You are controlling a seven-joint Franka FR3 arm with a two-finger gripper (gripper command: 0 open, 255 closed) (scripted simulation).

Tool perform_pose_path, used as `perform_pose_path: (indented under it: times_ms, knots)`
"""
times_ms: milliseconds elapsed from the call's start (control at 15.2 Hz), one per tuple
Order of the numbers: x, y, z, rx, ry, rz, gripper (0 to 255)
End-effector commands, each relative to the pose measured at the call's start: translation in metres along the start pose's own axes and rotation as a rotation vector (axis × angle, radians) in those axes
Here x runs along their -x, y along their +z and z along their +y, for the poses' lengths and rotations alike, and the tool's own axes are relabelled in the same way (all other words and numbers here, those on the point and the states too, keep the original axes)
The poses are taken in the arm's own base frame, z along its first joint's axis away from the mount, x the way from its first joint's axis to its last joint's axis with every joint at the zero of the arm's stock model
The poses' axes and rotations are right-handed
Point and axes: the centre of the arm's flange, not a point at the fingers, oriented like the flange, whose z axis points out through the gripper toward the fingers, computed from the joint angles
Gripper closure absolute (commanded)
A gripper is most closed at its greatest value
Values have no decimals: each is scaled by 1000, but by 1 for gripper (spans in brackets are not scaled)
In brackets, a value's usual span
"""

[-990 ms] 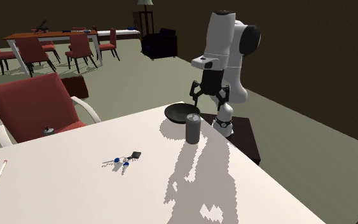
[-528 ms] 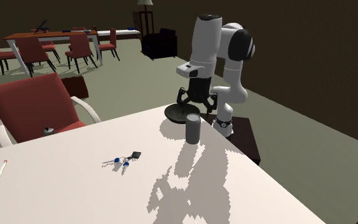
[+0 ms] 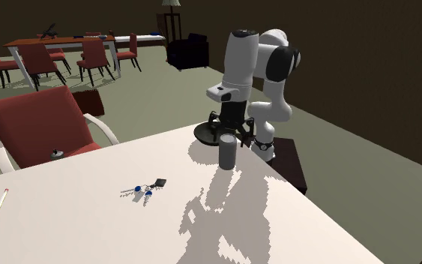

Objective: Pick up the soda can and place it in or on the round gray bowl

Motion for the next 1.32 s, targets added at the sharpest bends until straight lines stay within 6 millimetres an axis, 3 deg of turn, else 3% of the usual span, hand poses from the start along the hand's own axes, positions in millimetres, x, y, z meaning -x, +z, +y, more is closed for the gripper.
perform_pose_path:
  times_ms: [0, 198, 264, 858, 1254]
  knots:
    - [0, 0, 0, 0, 0, 0, 0]
    - [0, 0, 0, 0, 0, 0, 0]
    - [0, 0, 0, 0, 0, 0, 255]
    - [0, 0, 0, 0, 0, 0, 255]
    - [-2, -31, 2, 0, 0, 0, 255]
